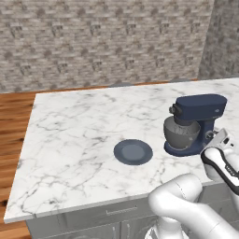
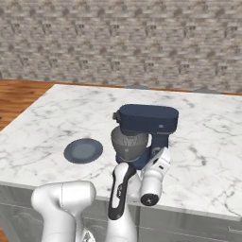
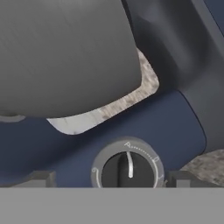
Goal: Add butter and sugar cubes to the stand mixer bowl and then turn on the stand mixer to begin making frosting.
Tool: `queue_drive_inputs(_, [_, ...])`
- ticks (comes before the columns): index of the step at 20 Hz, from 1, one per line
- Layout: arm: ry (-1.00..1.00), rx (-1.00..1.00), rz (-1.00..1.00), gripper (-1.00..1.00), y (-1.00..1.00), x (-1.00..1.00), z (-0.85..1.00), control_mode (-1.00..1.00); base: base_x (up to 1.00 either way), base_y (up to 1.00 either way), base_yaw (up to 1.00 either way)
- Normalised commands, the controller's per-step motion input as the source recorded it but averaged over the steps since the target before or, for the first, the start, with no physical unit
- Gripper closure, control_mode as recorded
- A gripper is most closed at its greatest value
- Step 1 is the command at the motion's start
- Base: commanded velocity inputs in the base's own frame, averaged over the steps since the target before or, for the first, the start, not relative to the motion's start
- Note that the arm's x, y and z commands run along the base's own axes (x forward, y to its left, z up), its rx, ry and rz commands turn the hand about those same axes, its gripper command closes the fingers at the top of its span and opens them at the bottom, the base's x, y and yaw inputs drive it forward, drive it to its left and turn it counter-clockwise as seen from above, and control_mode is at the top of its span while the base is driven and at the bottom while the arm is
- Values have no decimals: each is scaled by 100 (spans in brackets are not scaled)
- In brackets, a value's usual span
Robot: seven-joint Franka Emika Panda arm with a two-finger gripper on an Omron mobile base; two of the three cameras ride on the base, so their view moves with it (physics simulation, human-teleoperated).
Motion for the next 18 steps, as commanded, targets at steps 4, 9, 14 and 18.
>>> queue_drive_inputs(4, [0,0,0,100,4,19,0,-100,0,0,0])
queue_drive_inputs(9, [0,0,0,100,3,14,0,-100,0,0,0])
queue_drive_inputs(14, [0,2,0,100,4,9,0,-100,0,0,0])
queue_drive_inputs(18, [0,4,0,100,0,4,4,-100,0,0,0])
